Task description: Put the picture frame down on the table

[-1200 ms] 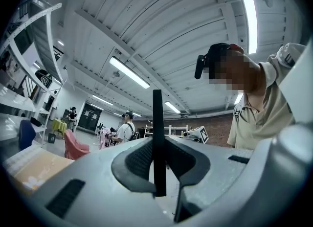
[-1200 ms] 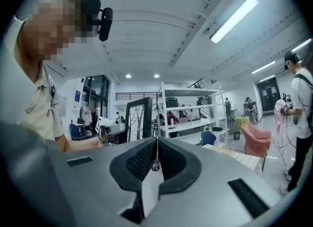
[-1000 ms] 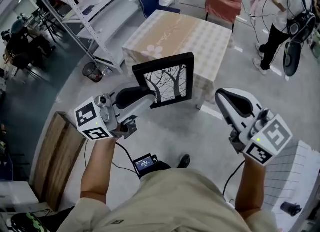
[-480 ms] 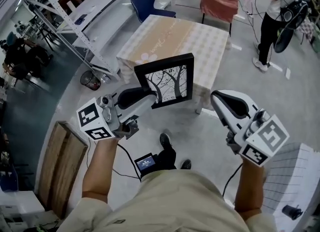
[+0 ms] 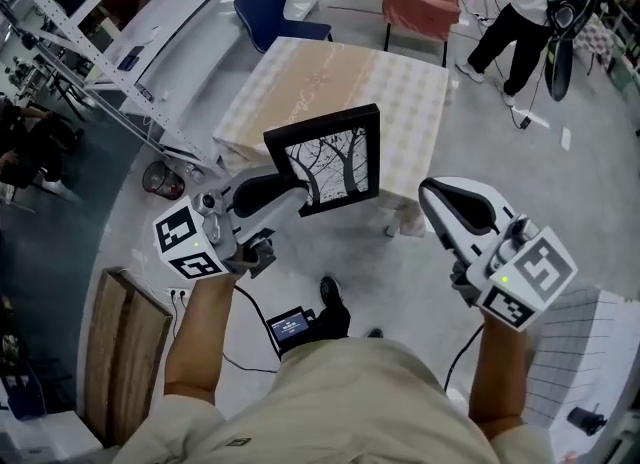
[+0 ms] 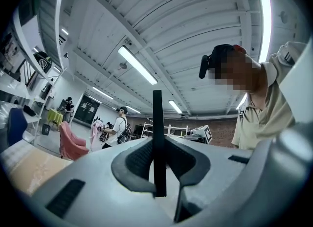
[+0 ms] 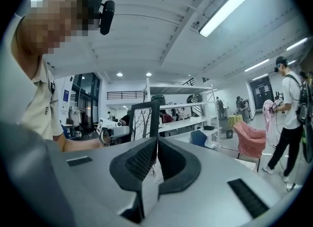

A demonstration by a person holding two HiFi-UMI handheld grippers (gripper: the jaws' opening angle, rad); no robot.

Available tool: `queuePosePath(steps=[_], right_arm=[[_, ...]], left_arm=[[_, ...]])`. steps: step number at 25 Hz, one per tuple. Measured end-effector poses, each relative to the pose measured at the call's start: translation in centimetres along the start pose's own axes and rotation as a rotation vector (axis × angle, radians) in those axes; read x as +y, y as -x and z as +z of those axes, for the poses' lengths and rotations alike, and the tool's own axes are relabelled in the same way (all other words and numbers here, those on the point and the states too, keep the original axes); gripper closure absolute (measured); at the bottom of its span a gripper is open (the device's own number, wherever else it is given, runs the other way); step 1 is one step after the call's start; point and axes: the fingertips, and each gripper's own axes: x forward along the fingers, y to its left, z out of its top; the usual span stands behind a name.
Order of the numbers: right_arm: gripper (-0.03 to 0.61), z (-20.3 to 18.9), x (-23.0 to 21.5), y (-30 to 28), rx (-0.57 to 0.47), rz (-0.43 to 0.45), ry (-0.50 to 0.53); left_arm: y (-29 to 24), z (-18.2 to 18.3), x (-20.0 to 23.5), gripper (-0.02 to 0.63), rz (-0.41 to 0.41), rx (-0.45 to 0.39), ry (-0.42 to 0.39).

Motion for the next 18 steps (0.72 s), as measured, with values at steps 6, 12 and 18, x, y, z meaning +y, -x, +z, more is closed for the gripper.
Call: queuePosePath(steps=[6,12,18], right_arm=[[0.575,-0.6,-1.0,-1.9,-0.016,-0.046,-0.006],[0.575,-1.0,-2.2,-5.3,-0.029,-0.087,-0.001],[0.575,0.5,-4.2,-13.2,0.005,-0.097,-0.014]], left_arm=[[0.1,0.0,2.2,0.54,-0.052,0.004,0.0],[1.4,0.7,5.9,0.54,-0.089,-0.011,-0.006],[3.9,3.7,14.1,0.54,-0.092,-0.027,0.015]])
